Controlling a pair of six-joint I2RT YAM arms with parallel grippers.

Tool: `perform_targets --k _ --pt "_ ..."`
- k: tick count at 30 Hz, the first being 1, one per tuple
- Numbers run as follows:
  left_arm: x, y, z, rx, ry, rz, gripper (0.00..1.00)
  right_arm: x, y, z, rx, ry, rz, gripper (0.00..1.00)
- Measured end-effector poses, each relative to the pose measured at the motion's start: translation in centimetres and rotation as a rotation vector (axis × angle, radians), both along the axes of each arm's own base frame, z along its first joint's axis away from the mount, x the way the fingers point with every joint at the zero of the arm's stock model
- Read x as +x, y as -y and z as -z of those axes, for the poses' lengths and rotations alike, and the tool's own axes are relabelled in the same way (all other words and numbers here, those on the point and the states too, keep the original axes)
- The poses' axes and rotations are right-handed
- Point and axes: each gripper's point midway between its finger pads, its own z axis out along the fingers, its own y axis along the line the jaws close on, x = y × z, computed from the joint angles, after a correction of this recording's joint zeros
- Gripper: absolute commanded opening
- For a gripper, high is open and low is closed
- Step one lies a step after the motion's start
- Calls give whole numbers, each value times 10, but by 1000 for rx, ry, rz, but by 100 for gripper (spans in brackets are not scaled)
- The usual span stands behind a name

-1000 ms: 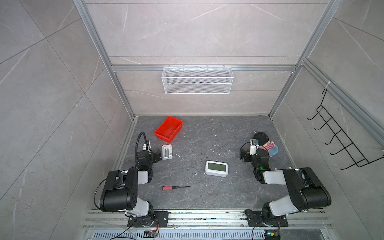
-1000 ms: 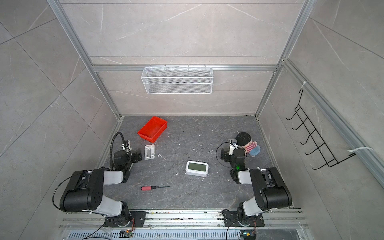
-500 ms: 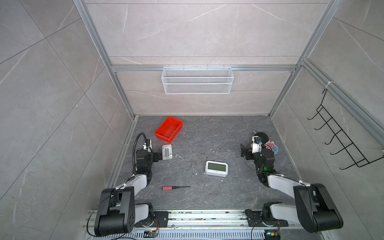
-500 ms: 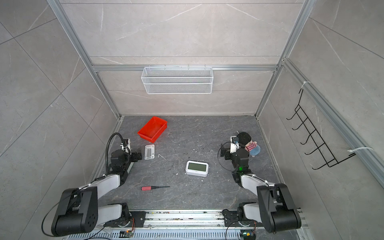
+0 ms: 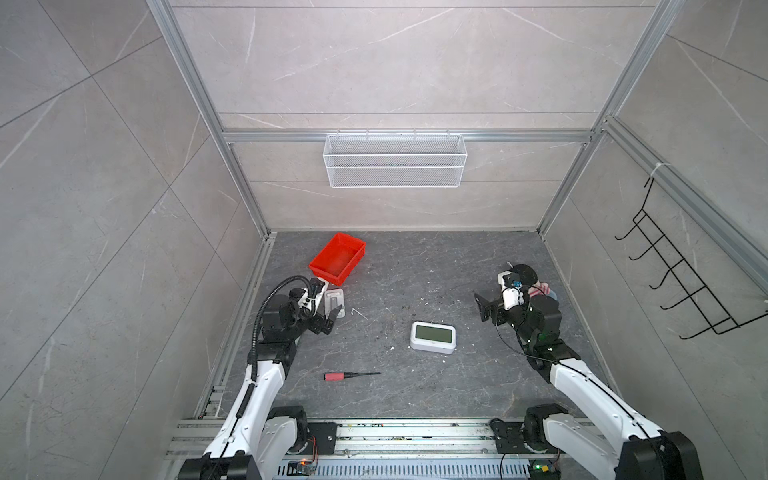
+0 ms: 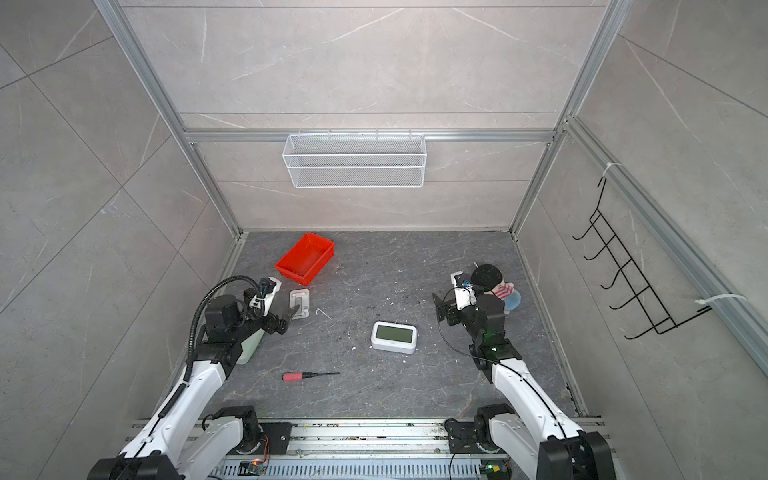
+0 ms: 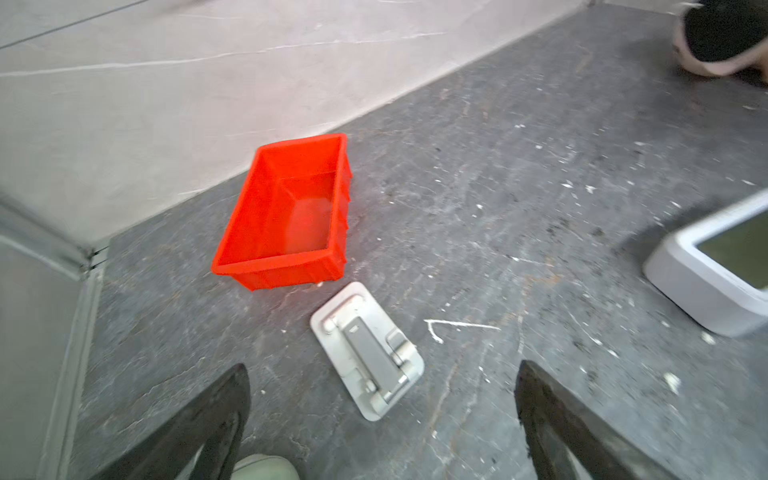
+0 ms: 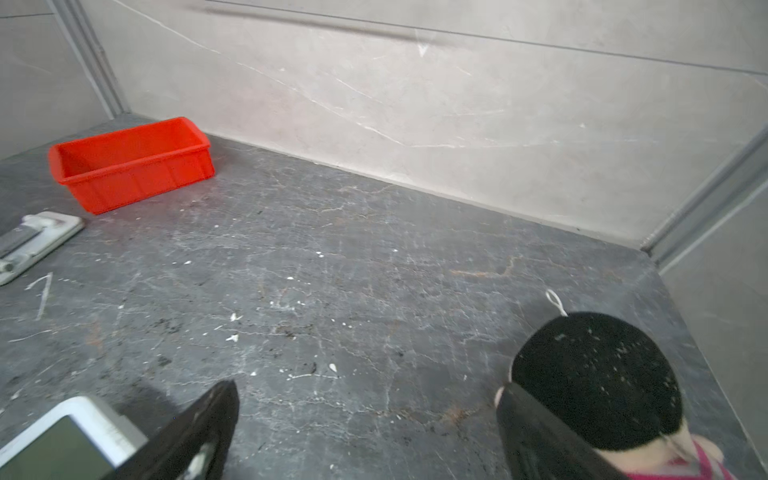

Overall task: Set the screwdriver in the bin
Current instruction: 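Lower the left gripper over the red-handled screwdriver while the right arm reaches forward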

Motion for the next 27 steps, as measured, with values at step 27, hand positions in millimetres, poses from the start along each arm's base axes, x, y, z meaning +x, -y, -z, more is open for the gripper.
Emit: perform_targets --k 27 --pt "-111 62 86 416 -422 506 91 -146 -184 -2 -385 -156 -925 99"
